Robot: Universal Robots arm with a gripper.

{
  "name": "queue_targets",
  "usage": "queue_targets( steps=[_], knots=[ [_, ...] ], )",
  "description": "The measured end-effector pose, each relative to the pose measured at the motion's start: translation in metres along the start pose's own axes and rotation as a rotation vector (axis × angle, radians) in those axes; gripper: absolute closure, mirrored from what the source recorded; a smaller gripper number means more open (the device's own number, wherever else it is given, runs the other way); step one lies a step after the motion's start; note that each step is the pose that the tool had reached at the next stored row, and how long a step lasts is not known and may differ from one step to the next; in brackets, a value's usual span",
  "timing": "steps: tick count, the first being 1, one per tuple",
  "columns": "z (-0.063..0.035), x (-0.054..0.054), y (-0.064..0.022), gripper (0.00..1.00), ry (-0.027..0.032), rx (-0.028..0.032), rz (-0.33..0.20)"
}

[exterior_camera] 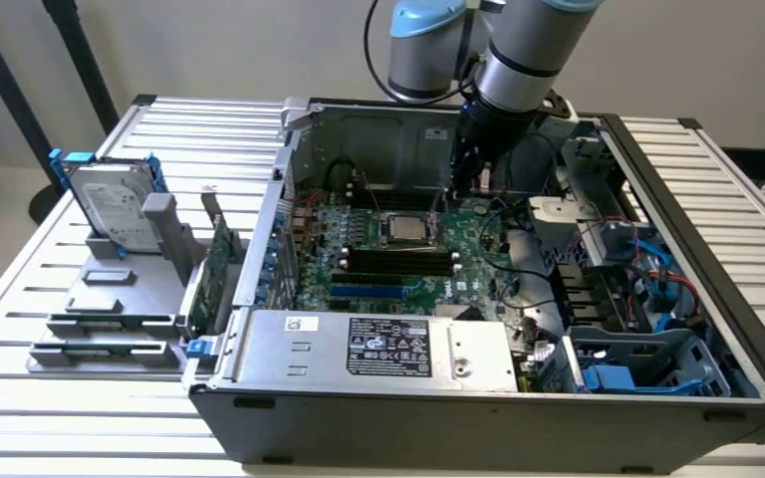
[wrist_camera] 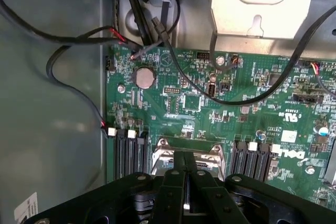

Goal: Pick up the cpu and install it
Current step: 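Close the cpu cover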

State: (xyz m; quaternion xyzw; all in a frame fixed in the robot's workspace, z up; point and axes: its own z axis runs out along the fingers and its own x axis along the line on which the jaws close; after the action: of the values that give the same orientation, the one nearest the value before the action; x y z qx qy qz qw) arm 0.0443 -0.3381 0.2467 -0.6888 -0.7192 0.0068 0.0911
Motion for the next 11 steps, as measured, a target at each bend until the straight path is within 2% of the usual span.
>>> queue_targets(
  steps=[11],
  knots=[
    [0.002, 0.0002, -0.0088, 0.89, 0.0007, 0.0458, -0.006]
  ],
)
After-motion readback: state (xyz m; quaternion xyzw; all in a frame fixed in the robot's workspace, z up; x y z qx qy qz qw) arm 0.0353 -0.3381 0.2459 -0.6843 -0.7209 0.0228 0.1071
